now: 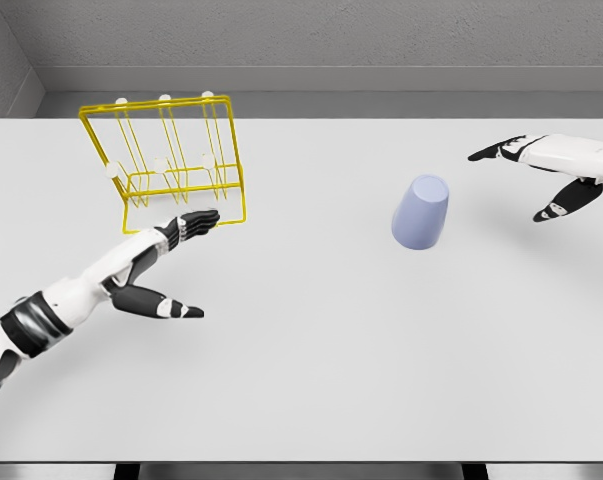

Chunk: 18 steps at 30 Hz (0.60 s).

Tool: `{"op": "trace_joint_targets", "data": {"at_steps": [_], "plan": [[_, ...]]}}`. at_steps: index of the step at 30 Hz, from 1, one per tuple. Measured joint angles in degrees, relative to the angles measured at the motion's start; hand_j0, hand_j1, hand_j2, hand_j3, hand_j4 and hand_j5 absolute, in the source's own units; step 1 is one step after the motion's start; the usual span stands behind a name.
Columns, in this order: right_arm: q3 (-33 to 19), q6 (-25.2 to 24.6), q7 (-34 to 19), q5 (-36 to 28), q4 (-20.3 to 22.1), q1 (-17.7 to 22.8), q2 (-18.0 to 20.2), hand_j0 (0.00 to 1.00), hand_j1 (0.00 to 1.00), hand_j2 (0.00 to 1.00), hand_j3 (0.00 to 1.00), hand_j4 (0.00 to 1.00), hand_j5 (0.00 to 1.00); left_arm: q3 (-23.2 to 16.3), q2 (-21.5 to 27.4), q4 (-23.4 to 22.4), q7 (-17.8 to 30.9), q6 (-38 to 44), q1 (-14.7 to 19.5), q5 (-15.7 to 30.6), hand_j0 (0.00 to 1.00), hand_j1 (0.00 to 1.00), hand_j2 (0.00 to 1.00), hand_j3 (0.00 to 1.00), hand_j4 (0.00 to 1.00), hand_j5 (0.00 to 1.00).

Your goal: Place the cup on the cup holder with both arms

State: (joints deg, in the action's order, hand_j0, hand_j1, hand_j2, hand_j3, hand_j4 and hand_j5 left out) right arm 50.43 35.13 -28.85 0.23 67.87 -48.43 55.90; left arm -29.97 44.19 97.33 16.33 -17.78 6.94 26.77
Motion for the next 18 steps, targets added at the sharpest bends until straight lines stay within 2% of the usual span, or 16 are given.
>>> {"op": "trace_joint_targets", "data": {"at_steps": [8,10,18], "plan": [[-0.01,0.0,-0.03,0.2,-0.67,-0.53,-0.32,1.0,1.0,1.0,1.0,1.0,1.0,-1.06,-4.37,-0.56,-0.15,4.42,0.7,1.95,1.0,1.0,1.0,1.0,1.0,1.0],[-0.01,-0.01,-0.02,0.16,-0.87,-1.05,-1.25,1.0,1.0,1.0,1.0,1.0,1.0,-1.83,-6.2,-0.98,-0.22,5.4,2.55,1.73,1.0,1.0,1.0,1.0,1.0,1.0],[0.01,0.0,-0.52,1.31,-1.16,-1.93,-5.36,1.0,1.0,1.0,1.0,1.0,1.0,-3.97,-10.14,-3.43,-0.32,7.07,4.57,1.46,1.0,1.0,1.0,1.0,1.0,1.0]]}}
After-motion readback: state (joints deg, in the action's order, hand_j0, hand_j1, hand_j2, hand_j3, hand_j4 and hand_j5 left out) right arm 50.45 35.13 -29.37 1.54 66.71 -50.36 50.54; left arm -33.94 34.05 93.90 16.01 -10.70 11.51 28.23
